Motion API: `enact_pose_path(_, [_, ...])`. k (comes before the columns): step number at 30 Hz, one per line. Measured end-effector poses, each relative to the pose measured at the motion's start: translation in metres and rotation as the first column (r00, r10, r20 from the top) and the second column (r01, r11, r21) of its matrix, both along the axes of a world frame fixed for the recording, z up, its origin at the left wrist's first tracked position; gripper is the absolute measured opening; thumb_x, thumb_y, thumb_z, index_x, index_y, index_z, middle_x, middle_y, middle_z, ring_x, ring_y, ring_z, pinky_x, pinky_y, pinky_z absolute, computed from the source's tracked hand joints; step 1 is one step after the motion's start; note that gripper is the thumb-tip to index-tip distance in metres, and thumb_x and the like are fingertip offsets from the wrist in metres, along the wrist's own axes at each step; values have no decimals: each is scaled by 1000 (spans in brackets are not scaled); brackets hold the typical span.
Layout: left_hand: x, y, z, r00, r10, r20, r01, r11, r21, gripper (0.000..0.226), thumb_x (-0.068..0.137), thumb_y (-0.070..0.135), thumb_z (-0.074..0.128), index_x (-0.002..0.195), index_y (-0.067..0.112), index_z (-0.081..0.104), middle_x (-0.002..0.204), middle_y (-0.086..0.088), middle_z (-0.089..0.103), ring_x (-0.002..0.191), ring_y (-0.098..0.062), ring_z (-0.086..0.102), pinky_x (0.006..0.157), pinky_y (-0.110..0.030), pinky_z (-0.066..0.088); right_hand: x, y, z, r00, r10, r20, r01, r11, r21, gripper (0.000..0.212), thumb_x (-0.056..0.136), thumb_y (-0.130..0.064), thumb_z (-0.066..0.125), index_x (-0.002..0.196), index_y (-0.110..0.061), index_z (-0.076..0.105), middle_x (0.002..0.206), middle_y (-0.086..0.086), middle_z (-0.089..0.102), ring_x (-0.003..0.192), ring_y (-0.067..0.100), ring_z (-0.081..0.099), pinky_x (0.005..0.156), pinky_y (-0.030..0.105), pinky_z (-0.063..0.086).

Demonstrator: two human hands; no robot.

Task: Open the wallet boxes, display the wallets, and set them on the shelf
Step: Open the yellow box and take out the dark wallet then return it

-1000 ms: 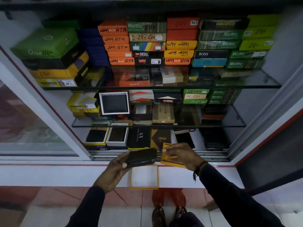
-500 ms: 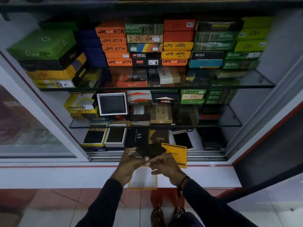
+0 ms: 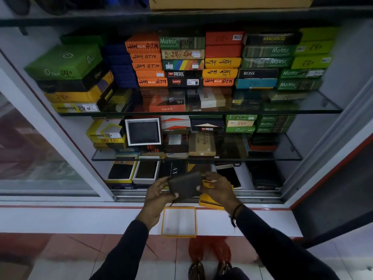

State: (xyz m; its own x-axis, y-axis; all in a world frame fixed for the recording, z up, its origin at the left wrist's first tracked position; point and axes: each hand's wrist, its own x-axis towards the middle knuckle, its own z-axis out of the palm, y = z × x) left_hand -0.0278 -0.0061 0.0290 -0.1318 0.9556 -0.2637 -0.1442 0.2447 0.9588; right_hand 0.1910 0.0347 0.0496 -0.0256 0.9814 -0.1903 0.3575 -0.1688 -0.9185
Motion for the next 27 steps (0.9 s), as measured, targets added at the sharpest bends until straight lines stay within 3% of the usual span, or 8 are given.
enact_pose_path(3, [2,1,-2,995,-23,-97,33,995,94,48,68,-29,70,100,7,70,113,-10,73,114,-31,68,85,-32,60,6,1,0,954,203,221,-242,956,167,35,76,-10,83,110,-16,77,104,-4,75,100,18,70,75,15,54])
enact_pose_path(7, [3,-4,-6,958,18,-286,58,965,256,39,62,-28,76,77,8,72,115,-7,68,113,-16,66,89,-19,56,12,-9,-14,786,49,617,-412,785,463,34,68,-16,88,100,-22,78,103,-7,78,96,13,70,82,31,59])
enact_pose_path(12, [1,-12,-13,955,-45,-292,120,963,241,35,63,-29,76,77,3,73,112,-12,68,108,-21,66,78,-20,61,17,-17,-31,753,-8,658,-477,681,555,28,67,-20,87,93,-23,78,96,-9,78,89,12,70,73,28,54])
enact_pose_path(14, [-7,-14,-16,960,-103,-260,148,976,159,37,67,-22,79,89,8,77,108,-11,75,106,-23,71,83,-30,63,14,-17,-35,833,106,543,-383,819,427,23,70,-18,85,92,-20,78,93,-7,78,86,12,69,74,26,55])
enact_pose_path(16, [-17,-17,-20,966,-155,-206,163,986,22,40,76,-10,80,106,16,77,108,-5,79,103,-19,73,83,-30,63,11,-15,-36,944,250,215,-270,960,68,22,70,-15,87,88,-9,76,87,3,76,81,18,69,69,28,54])
enact_pose_path(19, [-28,-24,-34,956,-204,-210,175,973,-148,35,84,11,79,117,22,74,107,-6,78,102,-23,74,83,-37,63,9,-21,-46,971,135,-199,-195,924,-330,27,67,-5,89,91,-1,77,97,19,78,79,25,70,66,35,57])
enact_pose_path(24, [-24,-43,-63,910,-206,-359,90,945,-315,21,84,10,79,104,11,72,103,-11,74,94,-29,73,74,-42,65,-19,-40,-76,997,81,-4,-74,886,-457,22,67,-3,88,86,-1,76,83,17,75,67,26,72,69,39,61])
enact_pose_path(27, [-17,-48,-66,887,-161,-433,16,947,-320,8,85,11,78,86,14,71,95,-7,73,87,-25,74,76,-41,65,-35,-44,-94,971,117,211,-11,895,-447,33,68,-23,87,95,-7,77,97,8,78,85,20,75,78,34,64])
